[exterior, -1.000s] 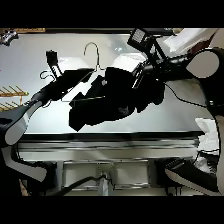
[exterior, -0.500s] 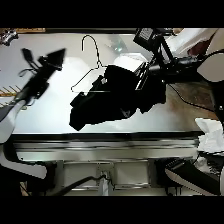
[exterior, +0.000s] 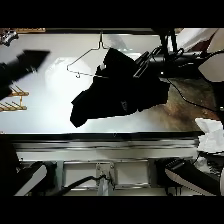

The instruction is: Fold the clothes and pants, and hang the long-sleeved shirts on hangers.

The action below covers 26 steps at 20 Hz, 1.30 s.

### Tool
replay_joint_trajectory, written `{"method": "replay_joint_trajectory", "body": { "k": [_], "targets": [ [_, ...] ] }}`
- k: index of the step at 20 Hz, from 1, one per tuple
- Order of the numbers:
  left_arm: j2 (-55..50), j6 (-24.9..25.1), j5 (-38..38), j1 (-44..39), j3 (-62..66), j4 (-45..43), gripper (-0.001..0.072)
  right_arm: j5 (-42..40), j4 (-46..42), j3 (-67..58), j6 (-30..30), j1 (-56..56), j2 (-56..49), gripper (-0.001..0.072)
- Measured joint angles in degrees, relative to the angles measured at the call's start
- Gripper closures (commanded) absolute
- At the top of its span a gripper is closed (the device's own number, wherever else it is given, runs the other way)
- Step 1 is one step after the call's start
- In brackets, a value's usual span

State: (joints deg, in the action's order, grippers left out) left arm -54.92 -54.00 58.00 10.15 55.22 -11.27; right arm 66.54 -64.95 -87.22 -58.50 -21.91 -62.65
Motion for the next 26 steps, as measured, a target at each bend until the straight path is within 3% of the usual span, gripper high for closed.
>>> {"method": "replay_joint_trajectory", "body": {
  "k": [2,5,10,15,16,20,21,23,26],
  "targets": [
    [5.68,-8.87,-5.29,-5.31,-4.11,-8.26,0.0088,-0.57,0.33,0.0,-0.57,-0.44,0.04,0.0694],
    [9.16,-15.76,-13.88,-15.1,-8.39,-12.74,0.006,-1.14,0.52,0.0,-0.92,-1.66,0.04,0.0694],
    [6.29,-19.67,-29.38,-30.36,-10.58,-14.4,0.006,-1.42,0.42,0.0,-1.05,-3.69,0.04,0.0694],
    [0.68,-20.7,-34.45,-35.93,-10.99,-14.88,0.0069,-1.55,-0.37,0.0,-1.14,-4.15,0.04,0.0694],
    [-0.11,-20.85,-35.01,-36.28,-11.02,-14.91,0.0093,-1.55,-0.42,0.0,-1.29,-4.15,0.04,0.0694],
    [-2.45,-20.94,-37.09,-36.59,-11.04,-15.15,0.0445,-1.51,-0.98,0.0,-1.29,-4.2,0.07,0.0694],
    [-2.93,-21.03,-37.42,-36.3,-11.06,-15.17,0.0498,-1.46,-1.22,0.0,-1.27,-4.2,0.04,0.0694],
    [-4.02,-21.03,-37.48,-35.23,-11.08,-15.34,0.0583,-1.4,-1.9,0.0,-1.27,-4.22,0.04,0.0694],
    [-5.79,-21.05,-36.59,-32.54,-11.13,-15.47,0.0583,-1.27,-2.51,0.0,-1.22,-4.22,0.07,0.0694]
  ]
}}
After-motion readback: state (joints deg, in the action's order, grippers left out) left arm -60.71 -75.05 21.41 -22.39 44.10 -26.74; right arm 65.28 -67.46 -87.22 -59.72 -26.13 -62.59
